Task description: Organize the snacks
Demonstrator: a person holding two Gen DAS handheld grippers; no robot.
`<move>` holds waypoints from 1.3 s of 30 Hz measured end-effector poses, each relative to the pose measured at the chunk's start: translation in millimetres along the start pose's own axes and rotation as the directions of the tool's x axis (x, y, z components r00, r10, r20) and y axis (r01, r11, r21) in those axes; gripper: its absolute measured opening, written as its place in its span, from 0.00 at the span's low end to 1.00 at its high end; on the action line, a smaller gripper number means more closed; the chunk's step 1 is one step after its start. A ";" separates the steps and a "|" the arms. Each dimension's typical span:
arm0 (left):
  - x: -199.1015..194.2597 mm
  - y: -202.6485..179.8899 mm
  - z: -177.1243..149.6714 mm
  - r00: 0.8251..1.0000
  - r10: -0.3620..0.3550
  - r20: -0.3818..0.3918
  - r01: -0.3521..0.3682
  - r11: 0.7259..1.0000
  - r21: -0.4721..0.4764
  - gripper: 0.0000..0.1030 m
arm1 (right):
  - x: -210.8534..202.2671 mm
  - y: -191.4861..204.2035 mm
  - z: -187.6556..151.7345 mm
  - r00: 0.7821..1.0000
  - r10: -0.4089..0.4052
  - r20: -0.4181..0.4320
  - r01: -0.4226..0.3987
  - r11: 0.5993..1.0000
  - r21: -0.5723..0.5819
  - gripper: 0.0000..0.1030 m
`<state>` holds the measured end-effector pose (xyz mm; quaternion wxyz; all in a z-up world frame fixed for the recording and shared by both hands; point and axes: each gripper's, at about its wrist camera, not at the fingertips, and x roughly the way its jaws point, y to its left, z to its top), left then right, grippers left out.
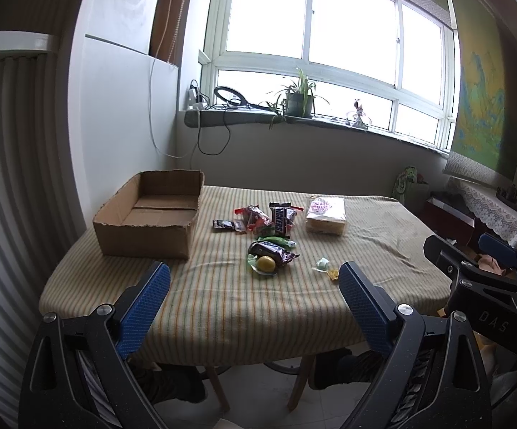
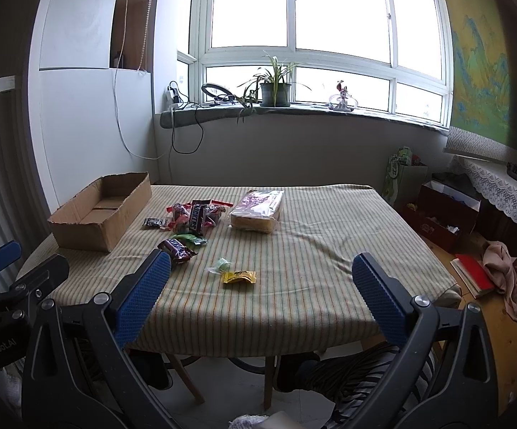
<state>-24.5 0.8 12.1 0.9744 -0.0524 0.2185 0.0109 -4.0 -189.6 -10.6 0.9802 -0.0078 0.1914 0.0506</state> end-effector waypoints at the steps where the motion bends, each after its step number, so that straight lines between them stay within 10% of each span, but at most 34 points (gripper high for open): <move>1: 1.7 0.8 -0.3 1.000 0.000 -0.004 0.000 1.000 -0.001 0.93 | 2.6 -0.4 0.9 1.000 -0.001 -0.004 0.001 1.000 -0.002 1.00; 18: 55.0 35.2 -6.3 0.994 -0.013 -0.104 0.005 0.997 -0.074 0.92 | 71.5 1.6 -3.5 0.988 0.110 -0.106 -0.116 0.992 -0.052 0.90; 28: 109.2 32.0 -13.2 0.971 -0.075 -0.226 0.055 0.994 -0.091 0.68 | 136.3 3.4 -23.8 0.925 0.246 -0.289 -0.267 0.963 -0.034 0.59; 39: 160.6 16.5 -11.9 0.945 -0.137 -0.298 0.113 0.989 -0.095 0.55 | 192.6 -10.6 -38.8 0.870 0.290 -0.398 -0.289 0.955 0.063 0.57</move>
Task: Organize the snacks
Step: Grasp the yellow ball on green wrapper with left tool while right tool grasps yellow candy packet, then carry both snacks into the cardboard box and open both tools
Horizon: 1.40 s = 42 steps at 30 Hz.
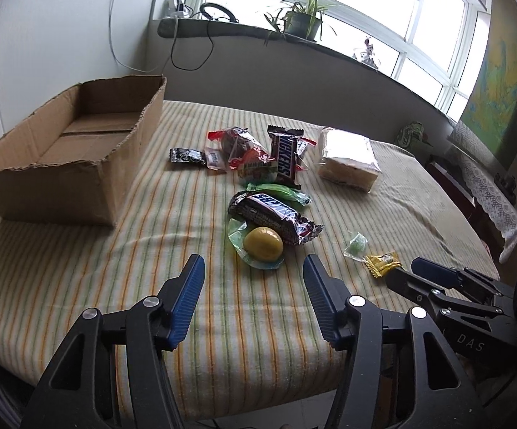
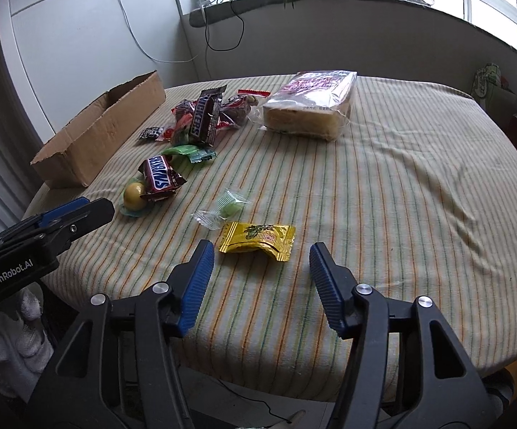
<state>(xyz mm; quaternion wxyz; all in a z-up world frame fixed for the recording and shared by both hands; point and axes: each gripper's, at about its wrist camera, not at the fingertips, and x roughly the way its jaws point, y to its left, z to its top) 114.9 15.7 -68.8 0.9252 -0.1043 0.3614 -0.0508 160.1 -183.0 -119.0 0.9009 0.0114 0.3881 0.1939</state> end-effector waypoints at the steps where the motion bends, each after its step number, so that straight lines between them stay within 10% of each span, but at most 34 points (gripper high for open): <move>1: 4.1 -0.3 1.6 1.000 0.001 -0.005 -0.001 1.000 0.003 0.55 | 3.2 -0.4 0.4 1.000 0.001 -0.002 -0.001 1.000 0.001 0.57; 18: 37.0 0.0 8.9 0.999 0.028 -0.021 -0.027 0.998 0.050 0.38 | 22.0 22.5 9.6 0.999 -0.039 0.017 0.040 0.991 -0.128 0.61; 26: 36.2 2.3 7.7 1.000 0.019 -0.009 -0.018 0.999 0.049 0.37 | 20.3 22.7 6.7 0.997 -0.070 0.019 0.073 0.983 -0.169 0.37; 42: 26.7 14.8 11.3 1.000 0.010 0.019 -0.010 1.000 0.002 0.37 | -0.9 17.5 14.6 0.996 -0.059 0.063 0.068 0.987 -0.143 0.34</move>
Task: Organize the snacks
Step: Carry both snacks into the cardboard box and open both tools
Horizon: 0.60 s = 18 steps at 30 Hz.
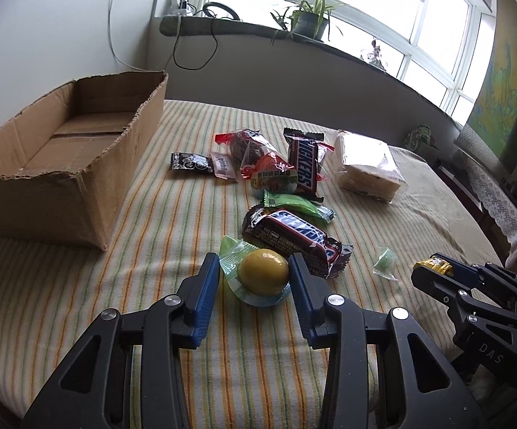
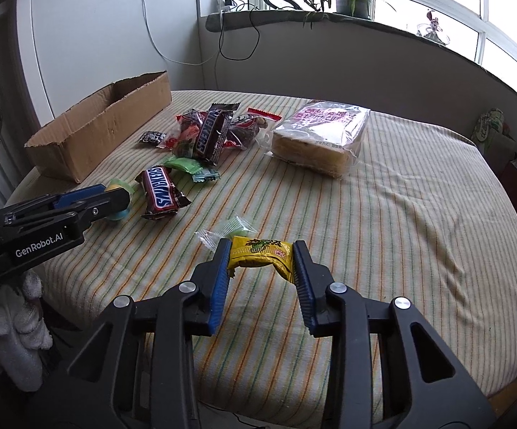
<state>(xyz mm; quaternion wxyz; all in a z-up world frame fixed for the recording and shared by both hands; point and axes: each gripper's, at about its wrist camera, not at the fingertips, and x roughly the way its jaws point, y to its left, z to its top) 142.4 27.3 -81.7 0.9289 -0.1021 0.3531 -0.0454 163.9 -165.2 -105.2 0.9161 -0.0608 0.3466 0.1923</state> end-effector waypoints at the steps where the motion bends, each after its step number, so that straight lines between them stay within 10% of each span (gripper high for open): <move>1: -1.4 0.2 1.2 1.000 0.000 0.005 0.000 1.000 -0.001 0.37 | -0.7 0.3 1.8 1.000 0.003 0.003 -0.003 1.000 -0.001 0.34; 18: -42.1 34.0 37.0 0.990 0.063 0.126 -0.061 0.998 -0.020 0.37 | 0.6 50.1 66.6 0.992 0.092 0.081 -0.085 0.993 -0.077 0.34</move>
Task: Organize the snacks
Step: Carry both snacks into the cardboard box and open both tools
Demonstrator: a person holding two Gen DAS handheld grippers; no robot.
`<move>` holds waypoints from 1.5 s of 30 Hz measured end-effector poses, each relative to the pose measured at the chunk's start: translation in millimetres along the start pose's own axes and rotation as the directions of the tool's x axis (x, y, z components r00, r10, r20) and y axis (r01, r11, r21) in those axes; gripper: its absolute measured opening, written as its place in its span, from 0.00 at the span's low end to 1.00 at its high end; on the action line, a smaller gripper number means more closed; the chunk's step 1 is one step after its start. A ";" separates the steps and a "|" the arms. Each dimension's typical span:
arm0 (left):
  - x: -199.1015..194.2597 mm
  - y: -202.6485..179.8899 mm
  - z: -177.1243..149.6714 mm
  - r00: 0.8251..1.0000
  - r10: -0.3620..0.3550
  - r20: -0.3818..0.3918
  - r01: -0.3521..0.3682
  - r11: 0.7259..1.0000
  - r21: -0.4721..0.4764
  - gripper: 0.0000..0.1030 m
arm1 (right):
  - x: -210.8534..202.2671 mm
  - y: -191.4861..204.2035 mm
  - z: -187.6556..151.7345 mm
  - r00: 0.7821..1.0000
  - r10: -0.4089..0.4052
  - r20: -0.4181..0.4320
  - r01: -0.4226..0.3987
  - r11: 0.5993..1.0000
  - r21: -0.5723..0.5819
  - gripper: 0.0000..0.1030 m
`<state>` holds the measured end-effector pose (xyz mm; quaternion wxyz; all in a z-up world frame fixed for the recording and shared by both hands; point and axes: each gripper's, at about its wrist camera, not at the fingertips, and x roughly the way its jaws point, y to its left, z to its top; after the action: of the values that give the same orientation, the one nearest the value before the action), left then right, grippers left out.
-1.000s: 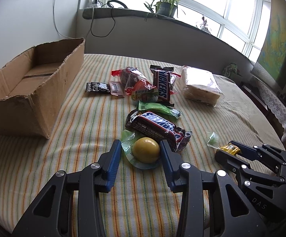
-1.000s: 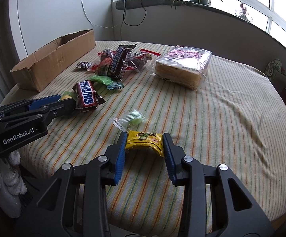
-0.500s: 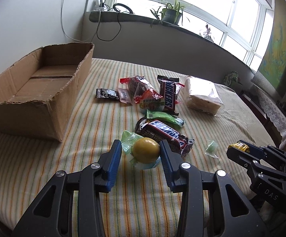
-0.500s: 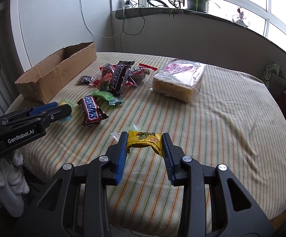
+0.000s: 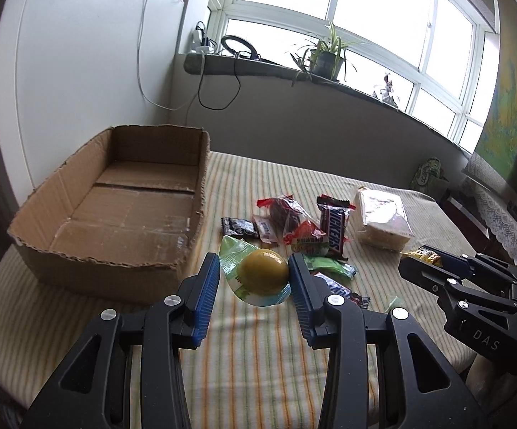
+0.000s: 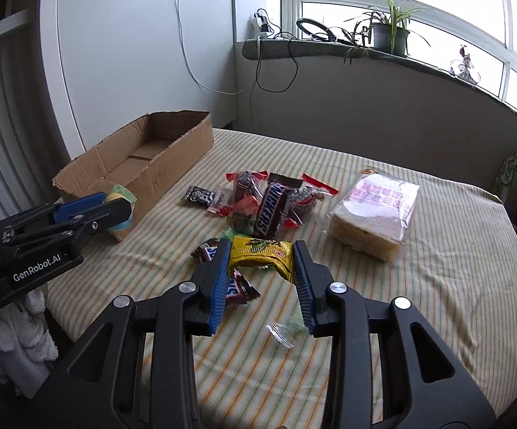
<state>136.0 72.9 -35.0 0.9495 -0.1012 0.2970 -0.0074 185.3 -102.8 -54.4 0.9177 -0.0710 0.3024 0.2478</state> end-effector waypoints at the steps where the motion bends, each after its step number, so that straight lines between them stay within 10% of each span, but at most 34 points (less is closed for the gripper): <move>1: -1.8 5.2 2.9 1.000 0.009 0.008 -0.009 1.000 -0.004 0.37 | 3.1 5.1 4.6 1.000 0.010 0.004 -0.010 1.000 -0.006 0.34; 23: 0.4 108.7 26.6 0.984 0.172 0.045 -0.164 0.977 -0.138 0.37 | 96.9 124.5 90.8 0.981 0.189 -0.035 -0.192 0.970 -0.150 0.35; 45: 7.4 126.0 27.8 0.984 0.178 0.013 -0.173 0.969 -0.178 0.42 | 120.1 134.3 93.7 0.976 0.206 -0.068 -0.214 0.968 -0.134 0.54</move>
<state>152.1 200.9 -41.6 0.9379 -0.1584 0.2906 0.1043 250.6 89.4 -47.0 0.8705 -0.1098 0.3143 0.3624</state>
